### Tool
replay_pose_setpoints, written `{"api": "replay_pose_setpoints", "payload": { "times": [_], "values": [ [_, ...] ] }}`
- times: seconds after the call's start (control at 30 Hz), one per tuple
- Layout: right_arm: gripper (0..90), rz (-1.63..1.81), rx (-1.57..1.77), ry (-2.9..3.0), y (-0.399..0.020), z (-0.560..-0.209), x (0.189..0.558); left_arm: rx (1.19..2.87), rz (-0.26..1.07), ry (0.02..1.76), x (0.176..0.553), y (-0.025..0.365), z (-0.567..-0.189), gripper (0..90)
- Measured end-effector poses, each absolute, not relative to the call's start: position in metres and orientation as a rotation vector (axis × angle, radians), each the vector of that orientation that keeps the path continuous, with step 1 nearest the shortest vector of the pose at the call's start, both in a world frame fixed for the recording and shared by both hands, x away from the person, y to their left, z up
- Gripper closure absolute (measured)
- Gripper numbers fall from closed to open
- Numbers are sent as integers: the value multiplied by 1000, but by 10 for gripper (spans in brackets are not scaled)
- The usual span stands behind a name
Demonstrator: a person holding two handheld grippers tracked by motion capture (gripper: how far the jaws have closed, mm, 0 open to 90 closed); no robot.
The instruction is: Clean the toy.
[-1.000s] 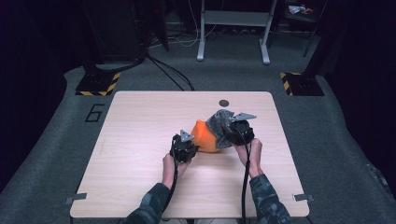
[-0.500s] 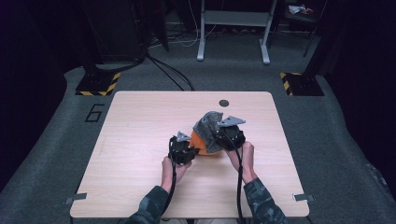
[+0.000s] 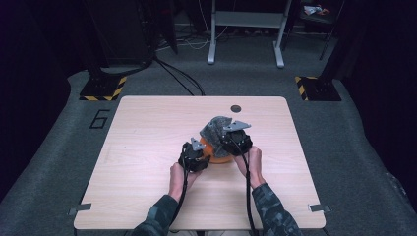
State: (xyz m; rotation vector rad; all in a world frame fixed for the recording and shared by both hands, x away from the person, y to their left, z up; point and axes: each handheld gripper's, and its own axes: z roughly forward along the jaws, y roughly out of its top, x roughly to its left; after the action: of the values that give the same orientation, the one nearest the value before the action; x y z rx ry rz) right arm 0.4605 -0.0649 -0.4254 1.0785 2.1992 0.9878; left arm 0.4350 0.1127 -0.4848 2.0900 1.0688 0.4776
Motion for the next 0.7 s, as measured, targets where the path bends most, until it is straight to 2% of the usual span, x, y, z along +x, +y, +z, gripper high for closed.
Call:
{"api": "replay_pose_setpoints", "payload": {
  "times": [0.1,0.2,0.43,0.7],
  "values": [
    [716,996,1090,2191,-64,-426,461,2097,476,1069,436,113,-486,757],
    [714,1001,1111,2189,-66,-426,460,2076,463,1082,437,115,-487,798],
    [709,994,1149,2190,-82,-427,457,2041,420,1111,440,118,-489,808],
    [710,946,1276,2168,-109,-446,458,2036,410,1107,440,119,-489,808]
  ]
}}
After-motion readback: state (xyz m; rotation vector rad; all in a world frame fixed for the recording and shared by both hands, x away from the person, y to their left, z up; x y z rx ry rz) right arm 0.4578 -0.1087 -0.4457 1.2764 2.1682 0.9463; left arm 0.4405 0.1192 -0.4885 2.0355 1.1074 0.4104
